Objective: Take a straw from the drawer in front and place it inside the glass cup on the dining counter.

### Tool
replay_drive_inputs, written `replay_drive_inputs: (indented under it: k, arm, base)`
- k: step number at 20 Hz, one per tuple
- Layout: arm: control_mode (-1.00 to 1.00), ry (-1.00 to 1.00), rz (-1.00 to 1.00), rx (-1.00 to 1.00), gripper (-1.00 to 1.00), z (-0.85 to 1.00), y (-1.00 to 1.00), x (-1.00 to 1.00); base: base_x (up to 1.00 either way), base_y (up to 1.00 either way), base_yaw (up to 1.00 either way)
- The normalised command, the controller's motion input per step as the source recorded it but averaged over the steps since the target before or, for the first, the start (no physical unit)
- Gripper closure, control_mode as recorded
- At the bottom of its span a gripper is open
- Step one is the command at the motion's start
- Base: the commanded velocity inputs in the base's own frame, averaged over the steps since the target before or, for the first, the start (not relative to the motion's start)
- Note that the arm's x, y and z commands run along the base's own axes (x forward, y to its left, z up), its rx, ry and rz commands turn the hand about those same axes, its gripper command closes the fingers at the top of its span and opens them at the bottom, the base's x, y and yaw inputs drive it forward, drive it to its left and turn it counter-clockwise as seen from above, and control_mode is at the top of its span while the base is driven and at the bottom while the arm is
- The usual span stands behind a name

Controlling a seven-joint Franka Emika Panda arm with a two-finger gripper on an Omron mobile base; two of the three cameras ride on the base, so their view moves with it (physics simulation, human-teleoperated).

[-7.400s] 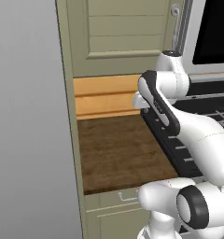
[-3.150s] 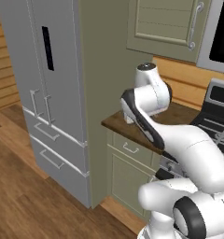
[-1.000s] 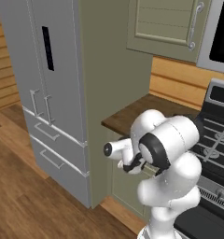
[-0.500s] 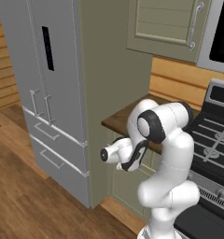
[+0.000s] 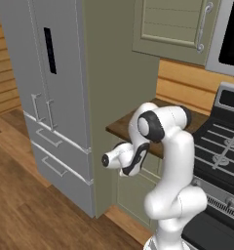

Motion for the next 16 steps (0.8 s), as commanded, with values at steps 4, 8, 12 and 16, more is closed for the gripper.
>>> replay_drive_inputs:
  k: [4, 8, 12, 16]
  arm:
    - [-1.00, 0.08, 0.08, -0.01, -1.00, -0.22, -0.07, 0.34]
    - [-1.00, 0.06, 0.10, -0.01, -1.00, -0.33, -0.13, 0.33]
    - [-1.00, 0.03, 0.10, 0.00, -1.00, -0.32, -0.17, 0.33]
    - [-1.00, 0.01, 0.10, 0.00, -1.00, -0.32, -0.10, 0.37]
  base:
    - [0.00, 0.00, 0.00]
    - [0.00, 0.00, 0.00]
    - [0.00, 0.00, 0.00]
    - [0.00, 0.00, 0.00]
